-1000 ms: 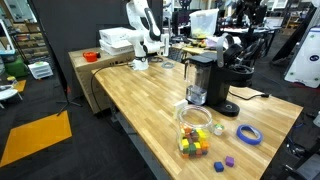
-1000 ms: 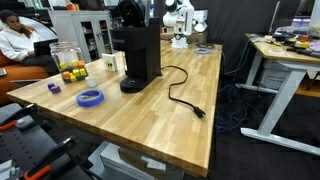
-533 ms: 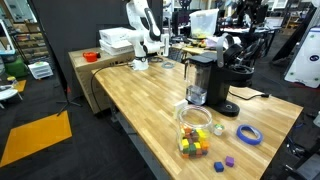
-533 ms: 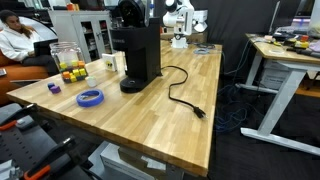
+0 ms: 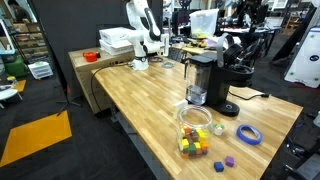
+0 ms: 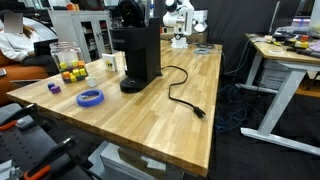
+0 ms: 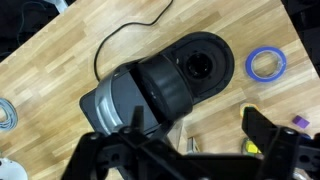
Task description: Open the lid of the coffee maker
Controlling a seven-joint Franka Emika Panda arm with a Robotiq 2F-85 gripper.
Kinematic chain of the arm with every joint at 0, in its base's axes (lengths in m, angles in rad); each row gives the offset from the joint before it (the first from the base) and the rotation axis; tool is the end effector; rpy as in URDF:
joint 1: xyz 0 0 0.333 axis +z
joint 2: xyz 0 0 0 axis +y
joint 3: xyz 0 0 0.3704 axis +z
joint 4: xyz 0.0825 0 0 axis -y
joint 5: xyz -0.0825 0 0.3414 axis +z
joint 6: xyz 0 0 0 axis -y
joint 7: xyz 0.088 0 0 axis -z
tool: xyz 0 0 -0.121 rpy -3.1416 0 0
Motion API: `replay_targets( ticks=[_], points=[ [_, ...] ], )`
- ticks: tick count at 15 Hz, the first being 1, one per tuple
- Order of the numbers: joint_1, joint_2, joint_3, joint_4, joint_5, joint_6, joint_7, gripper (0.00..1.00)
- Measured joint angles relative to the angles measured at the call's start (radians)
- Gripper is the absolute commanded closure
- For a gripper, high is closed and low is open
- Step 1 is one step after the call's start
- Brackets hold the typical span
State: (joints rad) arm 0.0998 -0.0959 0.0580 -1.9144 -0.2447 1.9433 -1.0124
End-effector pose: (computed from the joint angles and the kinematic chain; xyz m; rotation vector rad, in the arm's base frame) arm 0.4975 0.0607 0.5991 2.3337 1.6757 0.0198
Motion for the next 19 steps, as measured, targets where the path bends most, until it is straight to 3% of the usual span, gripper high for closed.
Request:
replay_targets(
  ticks=[4,10,19],
  points=[
    [0.000,-0.001,0.000,0.005,-0.006,0.020,0.000,0.00],
    [0.000,-0.015,0.000,0.078,-0.049,0.138,-0.001,0.00],
    [0.001,-0.026,0.000,0.089,-0.039,0.142,-0.008,0.00]
  ],
)
